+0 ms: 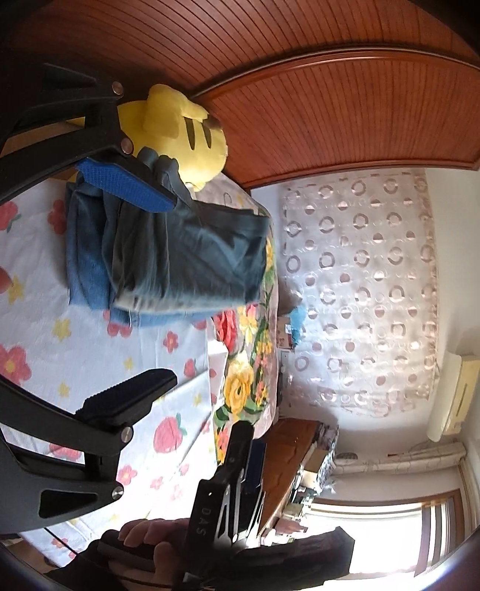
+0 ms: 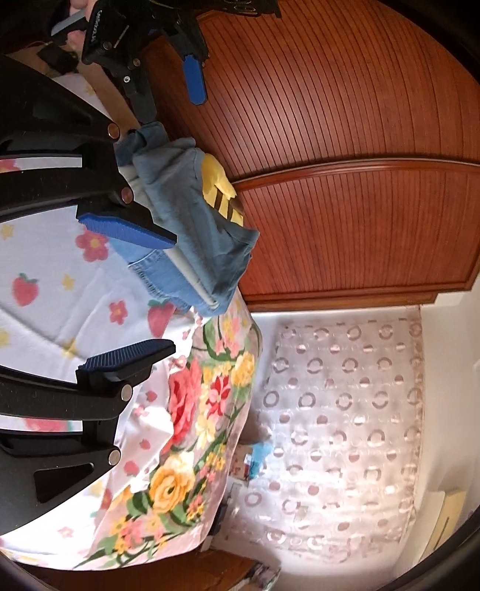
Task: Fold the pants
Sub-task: 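Open both grippers and withdraw them from the stack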
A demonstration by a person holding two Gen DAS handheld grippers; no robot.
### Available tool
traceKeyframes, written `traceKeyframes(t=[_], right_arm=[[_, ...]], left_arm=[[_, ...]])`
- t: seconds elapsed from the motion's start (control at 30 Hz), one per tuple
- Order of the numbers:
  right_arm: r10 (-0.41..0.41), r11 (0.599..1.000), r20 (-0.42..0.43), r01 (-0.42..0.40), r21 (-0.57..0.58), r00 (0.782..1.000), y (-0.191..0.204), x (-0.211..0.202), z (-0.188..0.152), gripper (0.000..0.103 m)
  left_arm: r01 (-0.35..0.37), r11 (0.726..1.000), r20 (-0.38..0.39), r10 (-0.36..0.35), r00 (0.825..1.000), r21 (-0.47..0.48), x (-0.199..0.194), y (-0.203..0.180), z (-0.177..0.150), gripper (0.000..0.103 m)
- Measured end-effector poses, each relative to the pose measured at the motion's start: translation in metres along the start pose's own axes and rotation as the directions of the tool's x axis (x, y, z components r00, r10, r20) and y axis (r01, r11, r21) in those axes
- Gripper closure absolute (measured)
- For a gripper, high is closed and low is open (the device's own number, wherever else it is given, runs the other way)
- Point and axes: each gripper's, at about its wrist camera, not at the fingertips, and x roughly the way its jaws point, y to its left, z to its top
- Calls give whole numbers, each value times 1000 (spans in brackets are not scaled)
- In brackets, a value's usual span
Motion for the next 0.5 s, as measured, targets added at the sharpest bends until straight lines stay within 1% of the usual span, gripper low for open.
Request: traceKeyframes(t=[0.13, 0.27, 0.33, 0.43, 0.5], right_arm=[[-77, 996, -11, 77, 34, 997, 5, -26, -15, 46], [-126, 990, -11, 126, 61, 992, 14, -50, -30, 45], [-148, 986, -8, 148, 71, 989, 20, -62, -36, 44], [-188, 979, -8, 188, 83, 982, 32, -76, -42, 43], [-197, 975, -9, 197, 101, 980, 37, -86, -46, 42]], left_arm=[[22, 1000, 13, -22, 1000, 0, -12, -12, -1, 16], [43, 999, 15, -43, 999, -3, -17, -23, -2, 16], [73, 997, 26, -73, 997, 6, -20, -30, -3, 16], [77, 997, 27, -78, 997, 23, -25, -42, -4, 16], [85, 996, 28, -86, 996, 25, -27, -48, -6, 16]])
